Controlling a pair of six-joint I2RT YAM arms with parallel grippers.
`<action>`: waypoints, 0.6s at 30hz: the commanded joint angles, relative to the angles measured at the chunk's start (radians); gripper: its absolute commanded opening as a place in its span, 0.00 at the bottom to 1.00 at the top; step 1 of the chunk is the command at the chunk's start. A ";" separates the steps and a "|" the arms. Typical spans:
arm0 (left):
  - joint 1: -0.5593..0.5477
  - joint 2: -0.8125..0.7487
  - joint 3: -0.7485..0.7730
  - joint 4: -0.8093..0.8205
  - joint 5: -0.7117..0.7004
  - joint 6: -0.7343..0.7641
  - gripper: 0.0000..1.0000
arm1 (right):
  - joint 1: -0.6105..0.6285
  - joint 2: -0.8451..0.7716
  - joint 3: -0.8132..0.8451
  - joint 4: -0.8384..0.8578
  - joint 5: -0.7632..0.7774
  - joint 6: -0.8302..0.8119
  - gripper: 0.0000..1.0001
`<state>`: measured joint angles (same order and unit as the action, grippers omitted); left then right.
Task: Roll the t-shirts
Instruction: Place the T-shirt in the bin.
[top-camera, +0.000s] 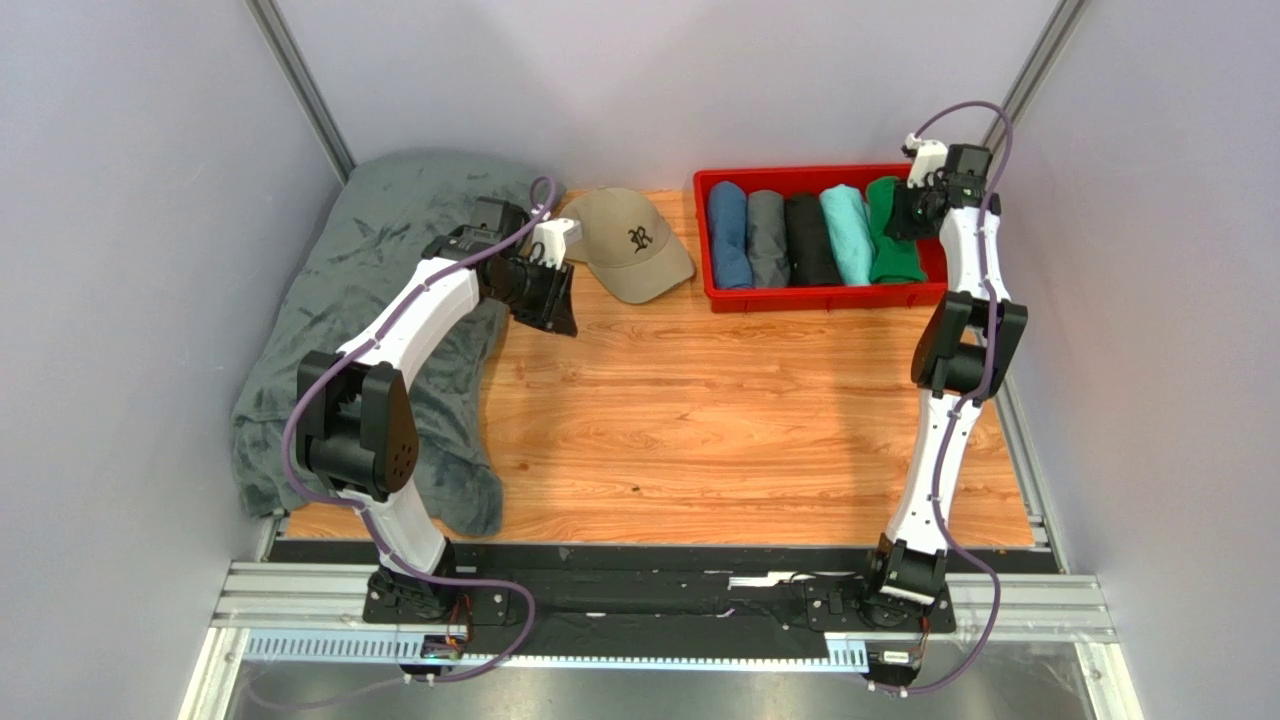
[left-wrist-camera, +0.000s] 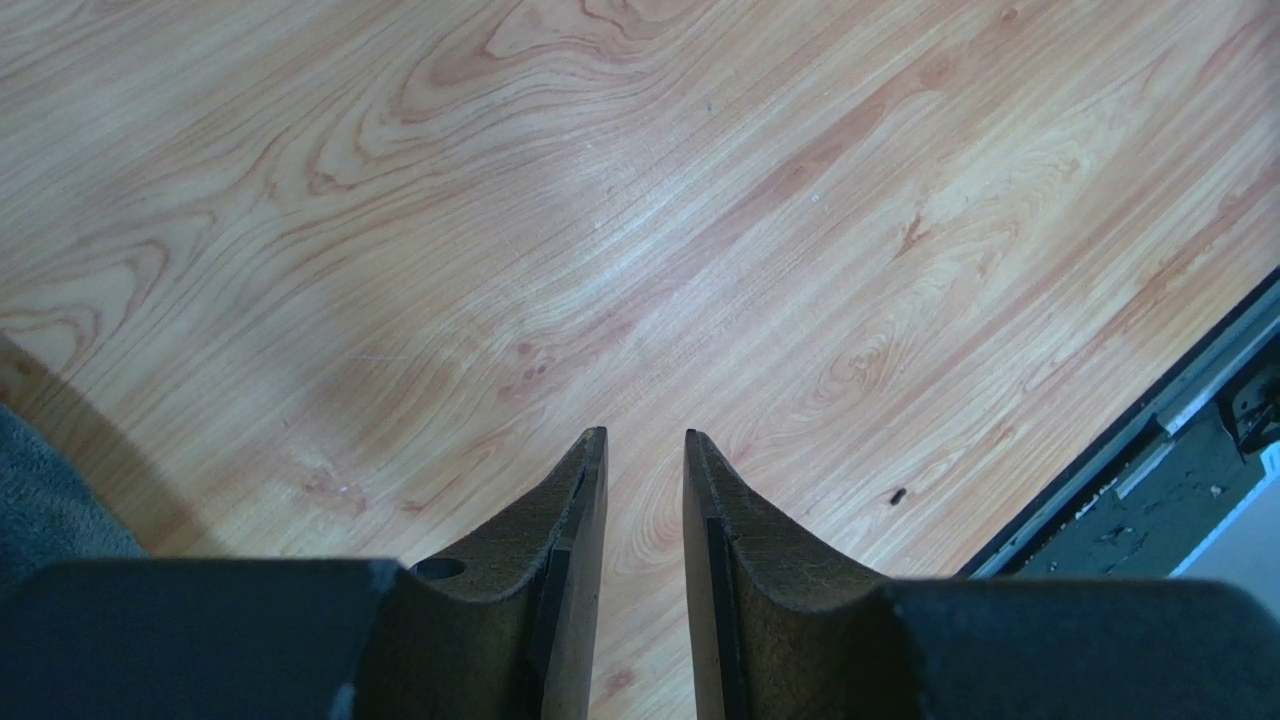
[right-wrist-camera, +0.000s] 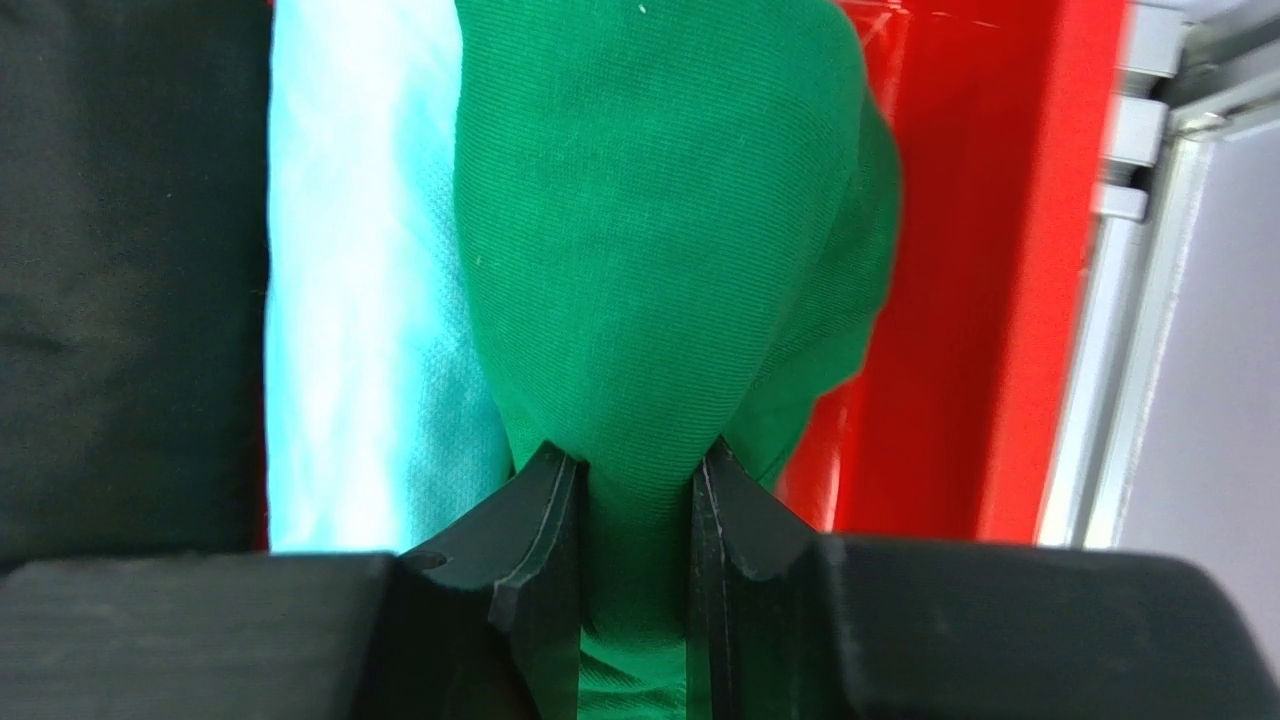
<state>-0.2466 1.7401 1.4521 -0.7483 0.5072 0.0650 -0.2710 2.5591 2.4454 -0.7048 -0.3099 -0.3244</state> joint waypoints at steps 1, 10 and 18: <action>0.006 -0.005 0.011 0.017 0.028 -0.010 0.33 | -0.002 0.016 0.049 0.028 0.012 -0.035 0.00; 0.006 -0.008 0.013 0.017 0.034 -0.014 0.32 | 0.010 0.021 0.010 0.093 0.092 -0.051 0.00; 0.006 -0.005 0.011 0.017 0.037 -0.014 0.32 | 0.012 0.046 -0.008 0.105 0.135 -0.056 0.12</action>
<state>-0.2466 1.7401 1.4521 -0.7479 0.5209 0.0570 -0.2619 2.5717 2.4416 -0.6624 -0.2234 -0.3561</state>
